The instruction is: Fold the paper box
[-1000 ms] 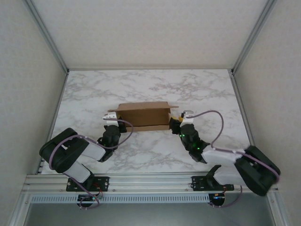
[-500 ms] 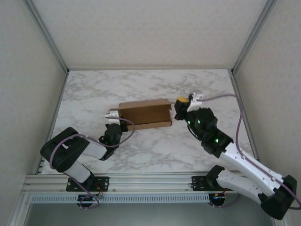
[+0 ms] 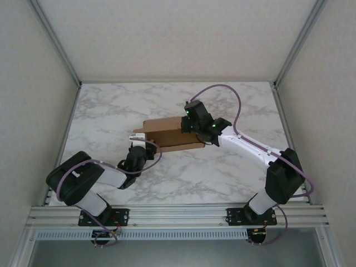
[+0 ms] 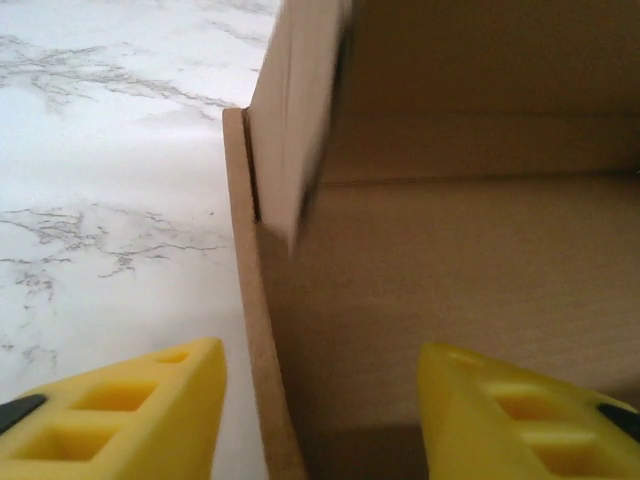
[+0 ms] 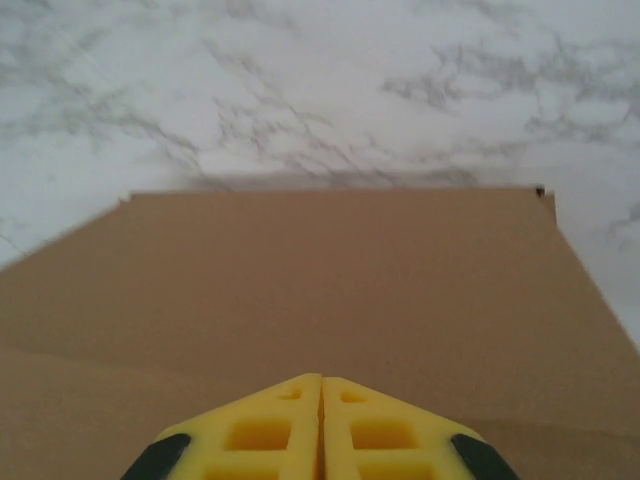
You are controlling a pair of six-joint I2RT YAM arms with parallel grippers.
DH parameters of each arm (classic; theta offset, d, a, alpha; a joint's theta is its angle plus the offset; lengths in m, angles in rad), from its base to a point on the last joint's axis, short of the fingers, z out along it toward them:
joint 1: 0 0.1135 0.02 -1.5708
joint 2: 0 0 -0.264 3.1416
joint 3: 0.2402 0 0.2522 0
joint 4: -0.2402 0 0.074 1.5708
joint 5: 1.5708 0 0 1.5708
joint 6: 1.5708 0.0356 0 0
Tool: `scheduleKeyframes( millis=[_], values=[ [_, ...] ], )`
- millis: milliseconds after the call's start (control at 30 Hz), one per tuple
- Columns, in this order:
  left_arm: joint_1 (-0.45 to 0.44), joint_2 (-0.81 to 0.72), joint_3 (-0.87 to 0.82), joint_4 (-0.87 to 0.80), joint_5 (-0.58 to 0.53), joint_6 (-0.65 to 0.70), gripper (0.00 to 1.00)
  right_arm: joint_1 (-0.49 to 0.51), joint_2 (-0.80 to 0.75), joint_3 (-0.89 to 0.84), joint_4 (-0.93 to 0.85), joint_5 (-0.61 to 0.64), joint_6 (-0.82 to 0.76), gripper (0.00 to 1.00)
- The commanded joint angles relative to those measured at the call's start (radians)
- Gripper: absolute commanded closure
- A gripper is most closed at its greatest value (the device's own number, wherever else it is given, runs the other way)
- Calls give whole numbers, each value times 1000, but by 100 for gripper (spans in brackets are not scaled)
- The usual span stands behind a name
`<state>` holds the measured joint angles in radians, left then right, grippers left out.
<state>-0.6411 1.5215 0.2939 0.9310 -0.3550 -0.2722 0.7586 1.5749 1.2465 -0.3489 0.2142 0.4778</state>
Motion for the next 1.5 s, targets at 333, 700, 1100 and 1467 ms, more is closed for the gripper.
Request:
scheduleKeyframes(
  millis=[333,700,1100,1467],
  values=[
    [-17,-280,-69,-187,31,-164,38,-7,4,-14,-13,-27,52,90],
    [-23,-579,148,-751,-98,-177,42,-50,40,126,-103,-85,-6,83],
    [-13,-573,574,-1081,-96,-13,46,-51,226,200,-138,-75,-7,71],
    [83,-573,619,-1119,152,-13,46,-44,282,13,-92,-100,30,71]
  ],
)
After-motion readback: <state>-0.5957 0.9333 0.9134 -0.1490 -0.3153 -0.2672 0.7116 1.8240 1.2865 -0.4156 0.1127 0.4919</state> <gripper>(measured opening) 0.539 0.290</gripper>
